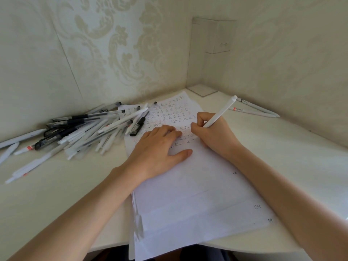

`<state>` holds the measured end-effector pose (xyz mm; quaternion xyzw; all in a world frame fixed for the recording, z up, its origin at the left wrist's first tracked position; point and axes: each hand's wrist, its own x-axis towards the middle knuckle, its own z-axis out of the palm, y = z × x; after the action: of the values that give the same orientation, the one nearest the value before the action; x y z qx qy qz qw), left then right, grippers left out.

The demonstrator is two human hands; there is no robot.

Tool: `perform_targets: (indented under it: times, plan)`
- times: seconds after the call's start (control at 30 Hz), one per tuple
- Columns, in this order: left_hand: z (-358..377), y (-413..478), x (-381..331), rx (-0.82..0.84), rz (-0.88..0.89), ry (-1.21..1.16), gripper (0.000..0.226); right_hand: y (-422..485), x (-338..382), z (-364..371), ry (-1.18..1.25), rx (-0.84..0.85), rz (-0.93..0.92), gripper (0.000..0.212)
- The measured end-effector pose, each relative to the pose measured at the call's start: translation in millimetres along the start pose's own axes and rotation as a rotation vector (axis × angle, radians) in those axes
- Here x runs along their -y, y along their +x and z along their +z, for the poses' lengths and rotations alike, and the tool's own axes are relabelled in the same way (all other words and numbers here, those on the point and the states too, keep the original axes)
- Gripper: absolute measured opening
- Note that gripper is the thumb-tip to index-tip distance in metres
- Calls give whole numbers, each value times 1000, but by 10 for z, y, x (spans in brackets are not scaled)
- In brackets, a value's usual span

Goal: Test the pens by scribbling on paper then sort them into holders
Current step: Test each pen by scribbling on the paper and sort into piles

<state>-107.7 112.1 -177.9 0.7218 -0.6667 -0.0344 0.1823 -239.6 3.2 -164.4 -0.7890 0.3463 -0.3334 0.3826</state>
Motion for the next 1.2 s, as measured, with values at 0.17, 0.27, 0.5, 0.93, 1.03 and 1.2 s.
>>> perform_targets:
  times: [0.17, 0.27, 0.5, 0.93, 1.03, 1.2]
  plan:
    - [-9, 0, -2, -11, -4, -9, 64, 4, -13, -9, 12, 12, 7, 37]
    - [-5, 2, 1, -12, -10, -15, 64, 13, -22, -8, 11, 4, 17, 39]
    - [-5, 7, -1, -7, -13, -14, 65, 21, -32, -11, 32, -12, 14, 38]
    - [-3, -3, 0, -26, -9, -9, 65, -9, 10, -11, 19, 50, 33, 39]
    - [-4, -2, 4, -36, -1, -9, 65, 11, 15, -14, -12, -5, 38, 40]
    - [-4, -3, 18, -71, -6, -45, 60, -14, 37, -82, 114, -65, 75, 38]
